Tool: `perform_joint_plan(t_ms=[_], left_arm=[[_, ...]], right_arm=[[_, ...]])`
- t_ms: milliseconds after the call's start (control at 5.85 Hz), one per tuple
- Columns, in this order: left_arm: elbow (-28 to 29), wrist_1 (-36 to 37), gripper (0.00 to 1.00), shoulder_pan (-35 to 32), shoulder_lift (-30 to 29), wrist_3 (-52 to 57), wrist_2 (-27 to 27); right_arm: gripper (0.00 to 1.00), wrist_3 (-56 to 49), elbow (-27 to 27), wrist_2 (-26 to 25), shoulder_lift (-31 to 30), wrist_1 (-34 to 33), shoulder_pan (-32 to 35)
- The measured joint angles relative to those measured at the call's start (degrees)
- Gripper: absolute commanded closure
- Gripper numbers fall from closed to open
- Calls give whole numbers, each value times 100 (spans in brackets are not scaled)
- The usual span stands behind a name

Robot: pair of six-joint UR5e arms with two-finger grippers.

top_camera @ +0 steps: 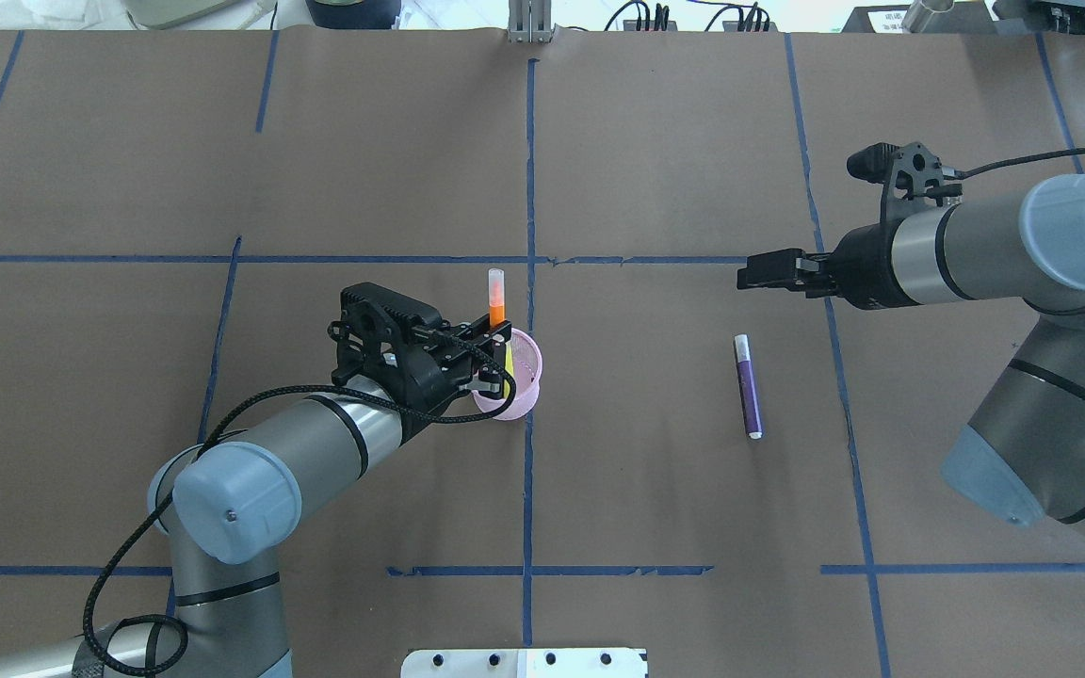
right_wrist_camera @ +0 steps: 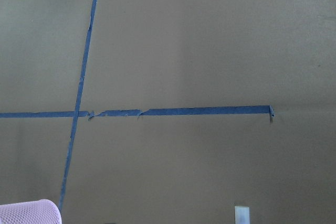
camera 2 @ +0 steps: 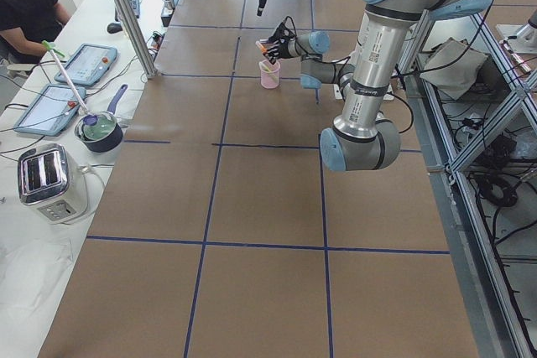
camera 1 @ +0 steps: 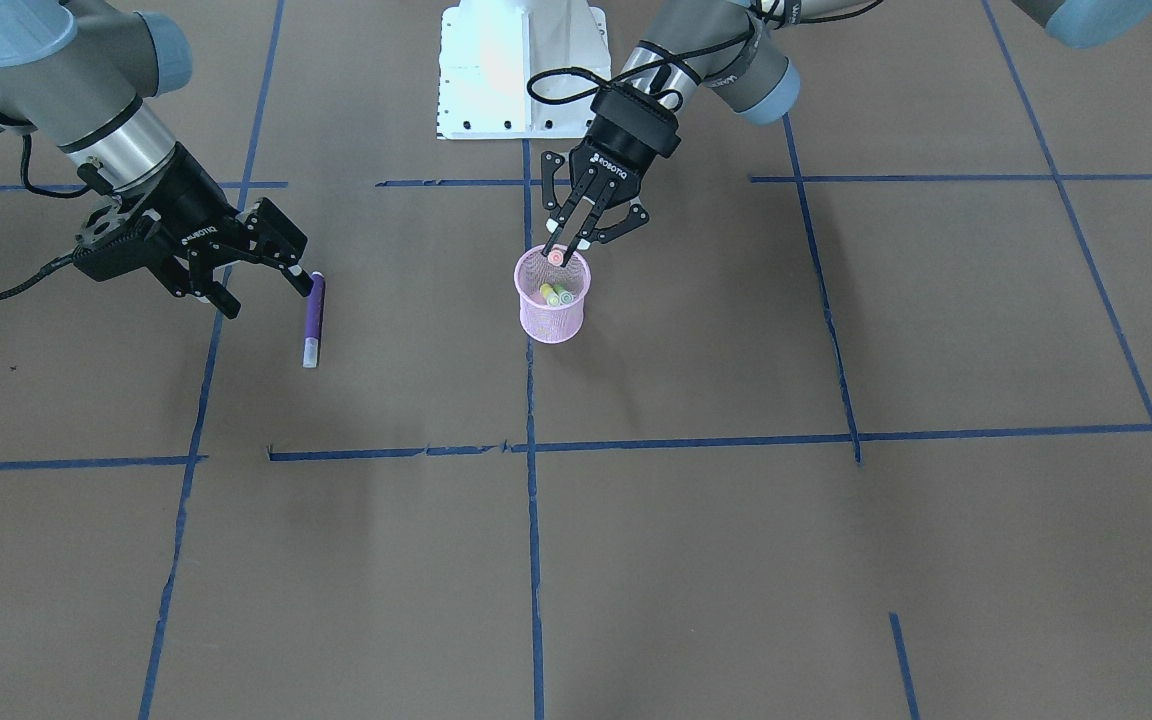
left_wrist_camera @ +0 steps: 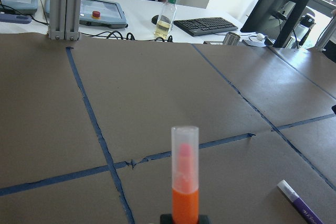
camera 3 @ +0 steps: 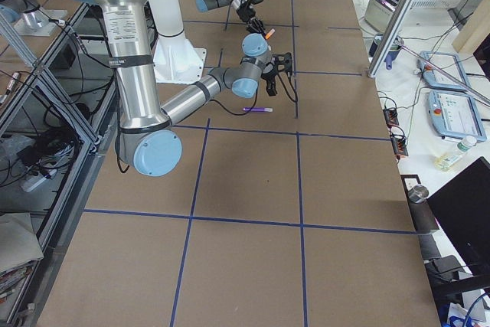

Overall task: Collect pens into pen holder
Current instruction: 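Drop the orange marker into the cup and raise the left gripper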

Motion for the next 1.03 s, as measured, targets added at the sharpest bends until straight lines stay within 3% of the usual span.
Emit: perform_joint_plan(t_ms=[513, 855, 1026], left_arm=[[-2, -154, 59, -23, 2, -2, -22], [-65, -527, 24, -294, 47, 13, -399], [-11, -489, 19, -572, 112, 19, -881]], right_arm=[[2, -3, -37, 15, 16, -12, -26], [4, 21, -434, 178, 81, -64, -145], [4, 57, -709, 401, 242, -296, -197]])
